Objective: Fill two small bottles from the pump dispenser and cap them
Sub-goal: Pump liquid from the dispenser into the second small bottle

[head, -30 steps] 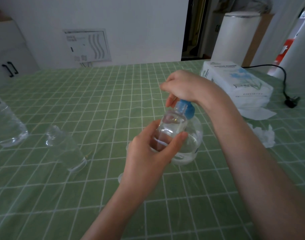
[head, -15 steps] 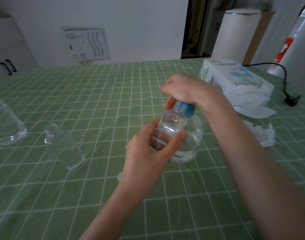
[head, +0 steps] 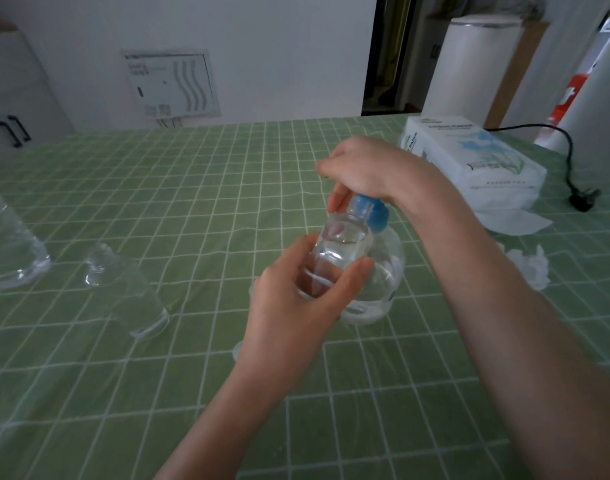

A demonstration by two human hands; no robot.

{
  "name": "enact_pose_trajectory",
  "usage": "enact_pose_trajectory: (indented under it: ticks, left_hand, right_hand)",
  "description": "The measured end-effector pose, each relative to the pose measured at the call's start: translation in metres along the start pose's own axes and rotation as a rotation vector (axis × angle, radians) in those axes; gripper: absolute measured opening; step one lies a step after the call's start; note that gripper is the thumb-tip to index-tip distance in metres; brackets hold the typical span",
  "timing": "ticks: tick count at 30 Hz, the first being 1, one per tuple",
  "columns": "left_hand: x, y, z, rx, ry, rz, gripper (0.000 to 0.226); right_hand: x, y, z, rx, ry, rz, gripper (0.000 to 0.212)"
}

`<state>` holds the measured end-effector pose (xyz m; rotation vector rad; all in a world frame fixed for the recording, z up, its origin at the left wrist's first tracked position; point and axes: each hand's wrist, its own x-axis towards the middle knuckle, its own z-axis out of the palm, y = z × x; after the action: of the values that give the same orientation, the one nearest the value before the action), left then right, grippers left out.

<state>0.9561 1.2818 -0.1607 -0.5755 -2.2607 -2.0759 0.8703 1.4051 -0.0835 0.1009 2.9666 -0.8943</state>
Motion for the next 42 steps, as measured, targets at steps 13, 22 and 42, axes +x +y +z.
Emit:
enact_pose_trajectory:
  ticks: [13,22,42]
  left_hand:
    - [0.0003,0.0007,0.0,-0.006,0.004,0.007,0.022]
    - [0.0012,0.0005,0.0001,-0.004,0.005,0.011,0.024]
    - [0.0017,-0.0013,-0.0003,0.014,0.015,0.017,0.023]
  right_hand:
    - [-0.0006,0.0003,-0.0019,-0.007,0.008,-0.006,0.038]
    - [-0.0001,-0.0009,-0.0019,-0.009,-0.015,0.006,0.039]
    - [0.0006,-0.0004,-0.0015,-0.018,-0.005,0.023,0.034]
